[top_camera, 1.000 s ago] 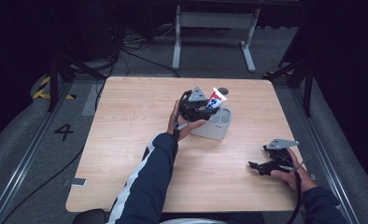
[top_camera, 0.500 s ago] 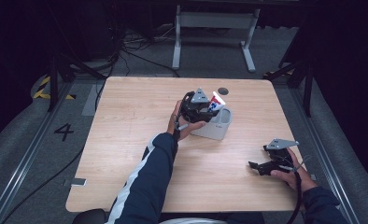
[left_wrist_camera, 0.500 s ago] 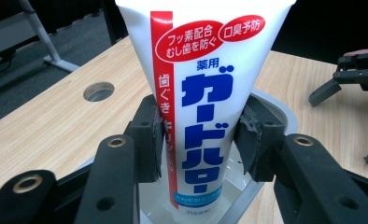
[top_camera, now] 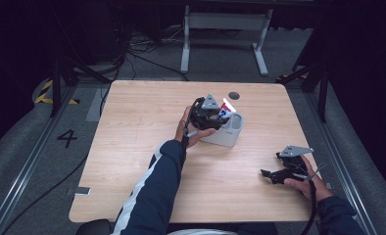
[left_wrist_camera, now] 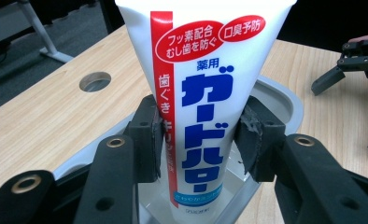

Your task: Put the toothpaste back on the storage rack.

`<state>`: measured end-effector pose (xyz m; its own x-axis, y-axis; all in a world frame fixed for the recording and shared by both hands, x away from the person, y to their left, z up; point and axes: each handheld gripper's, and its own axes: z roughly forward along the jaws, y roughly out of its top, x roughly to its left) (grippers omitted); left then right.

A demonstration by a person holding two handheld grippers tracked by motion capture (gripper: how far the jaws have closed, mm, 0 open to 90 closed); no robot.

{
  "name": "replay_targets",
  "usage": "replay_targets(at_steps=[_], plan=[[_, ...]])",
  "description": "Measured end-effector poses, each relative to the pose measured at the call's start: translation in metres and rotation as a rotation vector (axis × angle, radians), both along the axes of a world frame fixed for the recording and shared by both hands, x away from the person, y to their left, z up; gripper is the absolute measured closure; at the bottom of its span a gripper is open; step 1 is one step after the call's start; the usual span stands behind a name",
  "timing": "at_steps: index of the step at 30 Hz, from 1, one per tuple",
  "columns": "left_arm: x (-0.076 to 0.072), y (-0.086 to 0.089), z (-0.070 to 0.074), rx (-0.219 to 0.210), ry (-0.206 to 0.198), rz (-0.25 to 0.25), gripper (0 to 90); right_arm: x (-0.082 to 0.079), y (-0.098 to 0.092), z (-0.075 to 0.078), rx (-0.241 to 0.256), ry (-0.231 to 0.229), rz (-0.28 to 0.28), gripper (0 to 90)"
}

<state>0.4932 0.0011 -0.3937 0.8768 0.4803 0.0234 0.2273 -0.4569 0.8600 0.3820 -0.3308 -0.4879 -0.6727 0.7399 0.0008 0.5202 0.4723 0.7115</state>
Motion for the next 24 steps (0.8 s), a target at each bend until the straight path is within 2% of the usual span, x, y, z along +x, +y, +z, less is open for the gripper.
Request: replay_targets(at_steps=[8,14,17,24], plan=[[0.001,-0.003,-0.0027,0.031,0.006,0.007,54.5,-0.0002,-0.0001,0.0,0.0,0.001,0.0,0.5],[0.0013,-0.0047,-0.0024,0.062,0.002,0.013,47.2,-0.0001,-0.0001,0.0,0.0,0.001,0.001,0.5],[0.0016,-0.0045,-0.0024,0.06,0.004,0.013,43.3,-0.0002,-0.0001,0.0,0.0,0.001,0.0,0.5],[0.0013,-0.0043,-0.0024,0.055,0.012,0.015,42.1,-0.0002,-0.0001,0.0,0.0,0.001,0.0,0.5]])
